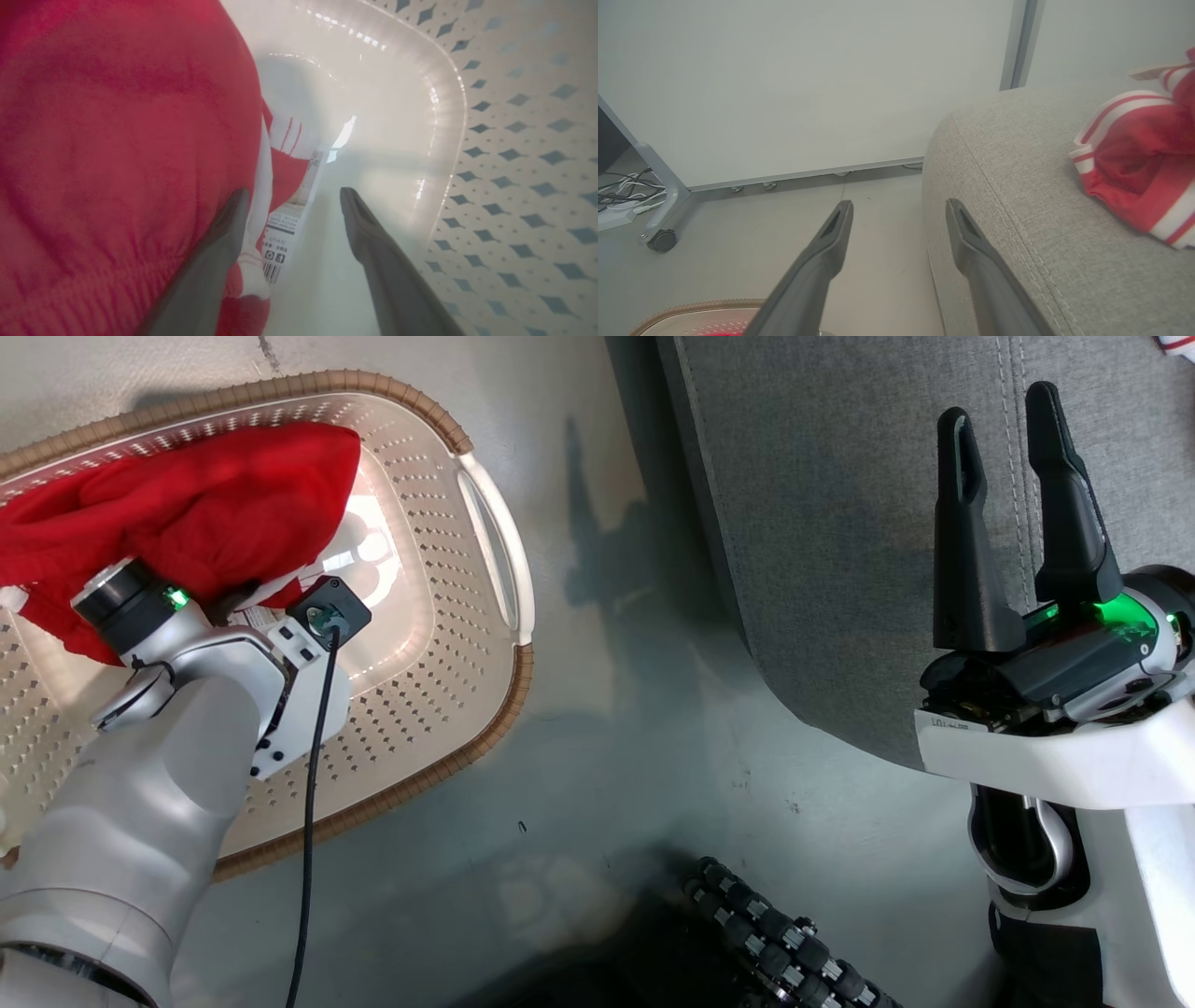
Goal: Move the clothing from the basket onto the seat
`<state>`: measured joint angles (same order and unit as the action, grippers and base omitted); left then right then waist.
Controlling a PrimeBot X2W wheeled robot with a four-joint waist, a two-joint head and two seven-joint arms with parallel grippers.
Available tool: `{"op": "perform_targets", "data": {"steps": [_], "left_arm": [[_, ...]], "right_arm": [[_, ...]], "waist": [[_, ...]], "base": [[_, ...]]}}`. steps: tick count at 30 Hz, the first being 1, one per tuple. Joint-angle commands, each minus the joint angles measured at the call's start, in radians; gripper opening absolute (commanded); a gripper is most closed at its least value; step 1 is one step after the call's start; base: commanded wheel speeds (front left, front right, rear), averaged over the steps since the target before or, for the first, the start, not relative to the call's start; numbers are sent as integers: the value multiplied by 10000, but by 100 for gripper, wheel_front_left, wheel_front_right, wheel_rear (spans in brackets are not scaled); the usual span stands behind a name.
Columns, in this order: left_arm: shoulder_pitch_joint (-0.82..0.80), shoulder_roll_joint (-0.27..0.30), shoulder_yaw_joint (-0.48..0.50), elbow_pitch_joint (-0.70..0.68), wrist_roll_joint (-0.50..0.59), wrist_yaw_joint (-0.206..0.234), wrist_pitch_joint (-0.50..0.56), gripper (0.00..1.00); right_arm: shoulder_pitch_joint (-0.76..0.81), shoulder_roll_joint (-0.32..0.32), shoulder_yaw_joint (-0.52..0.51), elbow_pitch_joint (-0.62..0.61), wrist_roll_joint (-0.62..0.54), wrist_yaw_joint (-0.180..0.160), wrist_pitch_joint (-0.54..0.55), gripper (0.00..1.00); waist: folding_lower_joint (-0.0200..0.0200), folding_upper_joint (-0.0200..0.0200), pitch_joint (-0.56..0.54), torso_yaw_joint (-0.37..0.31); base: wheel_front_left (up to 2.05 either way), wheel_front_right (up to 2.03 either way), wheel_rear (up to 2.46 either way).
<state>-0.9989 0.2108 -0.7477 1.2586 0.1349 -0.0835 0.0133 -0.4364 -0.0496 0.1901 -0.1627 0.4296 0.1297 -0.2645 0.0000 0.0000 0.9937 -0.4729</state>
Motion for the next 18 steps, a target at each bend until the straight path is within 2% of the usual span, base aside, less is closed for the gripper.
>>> {"op": "perform_targets", "data": {"steps": [1,9,10,11,12,13,18], "left_arm": [[-230,109,-96,56,138,185,121,100],[-626,247,-513,207,467,696,555,100],[-672,281,-568,219,503,718,576,88],[-725,321,-630,233,525,733,612,54],[-785,358,-673,240,539,789,585,24],[-836,397,-772,246,646,799,604,0],[-999,539,-1020,283,736,890,593,0]], "right_arm": [[61,-13,-59,-86,40,20,-24,100],[-15,-14,23,-94,146,20,-25,100],[-38,-14,39,-83,164,20,-25,100],[-61,-14,58,-72,182,20,-25,100],[-80,-14,79,-63,193,20,-25,100],[-88,-14,103,-59,212,20,-25,100],[-209,-14,191,1,284,20,-25,100]], "waist": [[0,0,76,-6],[0,0,192,27],[0,0,200,18],[0,0,207,7],[0,0,213,-4],[0,0,219,-14],[0,0,207,-43]], "base": [[0,0,0],[0,0,0],[0,0,0],[0,0,0],[0,0,0],[0,0,0],[0,0,0]]}}
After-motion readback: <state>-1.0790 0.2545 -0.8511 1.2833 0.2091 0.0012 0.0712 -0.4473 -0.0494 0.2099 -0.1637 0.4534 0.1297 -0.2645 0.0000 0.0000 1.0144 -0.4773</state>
